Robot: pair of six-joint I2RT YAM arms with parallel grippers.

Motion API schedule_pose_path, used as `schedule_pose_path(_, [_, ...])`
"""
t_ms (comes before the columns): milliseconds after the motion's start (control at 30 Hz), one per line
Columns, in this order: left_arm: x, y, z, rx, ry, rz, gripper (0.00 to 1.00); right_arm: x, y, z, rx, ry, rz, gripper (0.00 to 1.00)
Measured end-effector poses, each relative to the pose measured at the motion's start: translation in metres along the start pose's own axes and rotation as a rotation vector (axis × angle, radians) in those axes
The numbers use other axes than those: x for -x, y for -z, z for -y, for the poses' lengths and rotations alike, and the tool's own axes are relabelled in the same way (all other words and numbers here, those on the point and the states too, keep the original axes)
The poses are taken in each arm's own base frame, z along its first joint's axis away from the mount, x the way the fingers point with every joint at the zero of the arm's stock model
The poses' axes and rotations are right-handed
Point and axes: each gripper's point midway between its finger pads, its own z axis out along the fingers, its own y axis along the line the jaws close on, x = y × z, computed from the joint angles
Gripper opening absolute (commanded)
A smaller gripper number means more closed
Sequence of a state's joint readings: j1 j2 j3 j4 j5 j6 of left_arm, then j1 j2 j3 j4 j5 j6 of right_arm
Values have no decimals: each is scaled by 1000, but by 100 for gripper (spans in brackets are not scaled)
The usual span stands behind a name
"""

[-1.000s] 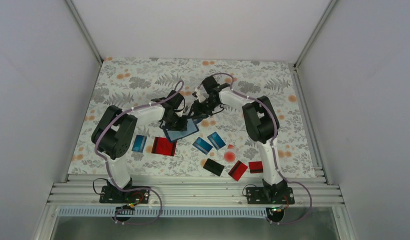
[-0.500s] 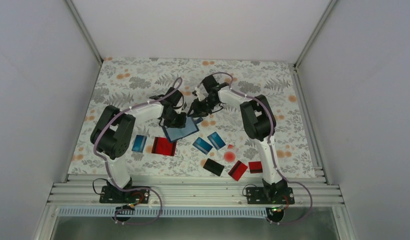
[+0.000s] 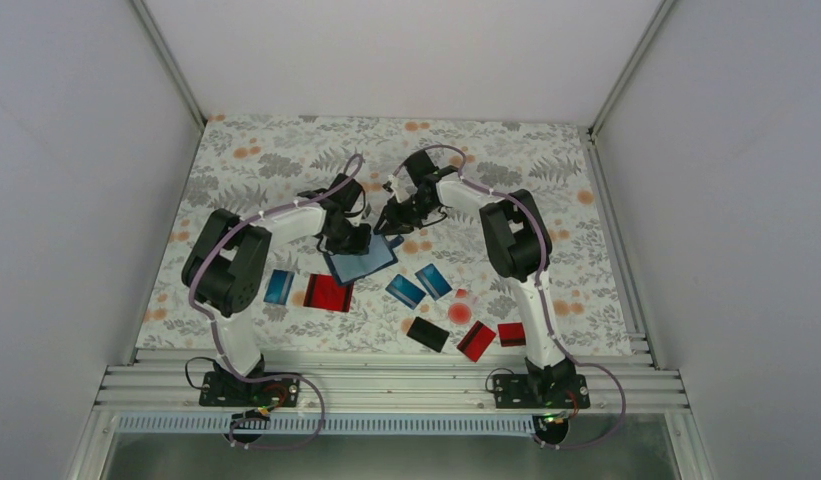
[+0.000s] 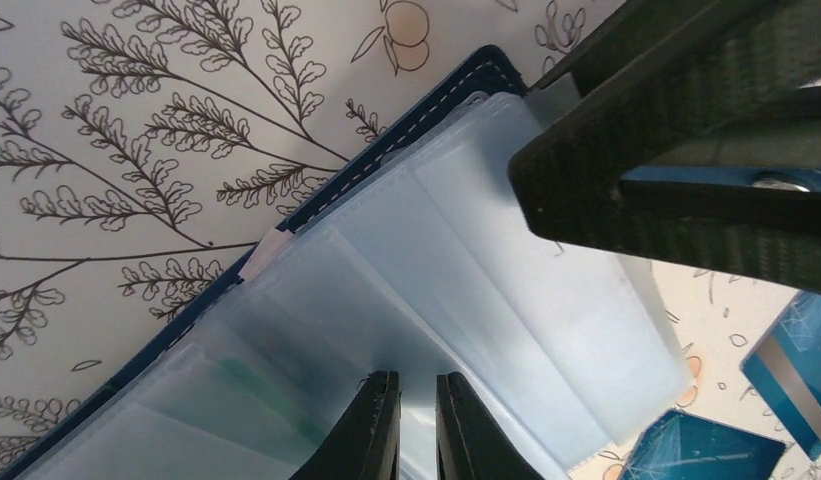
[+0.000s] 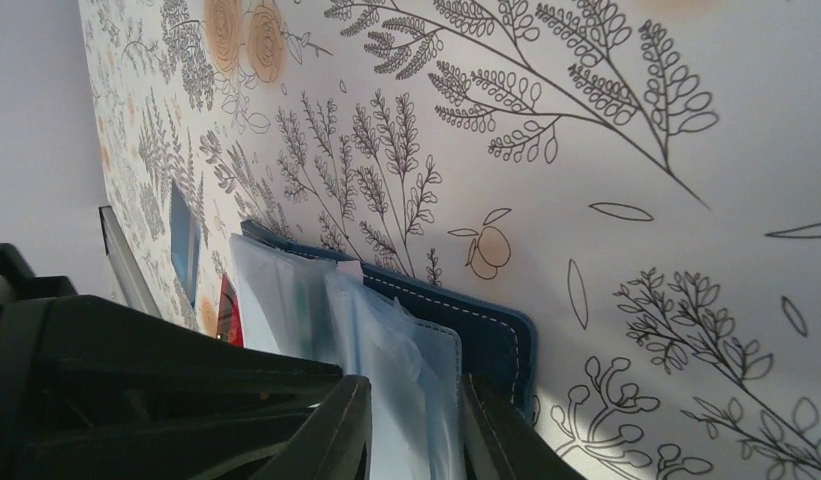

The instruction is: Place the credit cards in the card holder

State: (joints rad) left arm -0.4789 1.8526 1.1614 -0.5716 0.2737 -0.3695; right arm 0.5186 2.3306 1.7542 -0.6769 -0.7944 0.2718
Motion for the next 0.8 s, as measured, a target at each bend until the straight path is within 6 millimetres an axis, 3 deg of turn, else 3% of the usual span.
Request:
schedule_pose_path(433, [-1,-7,-1,-2,-11,-15,11,1,2,10,-68,4,10,15])
schedule_pose_path(800, [3,-8,1,-7,-12,-13,11,-2,-1,7,-72,11,1,4])
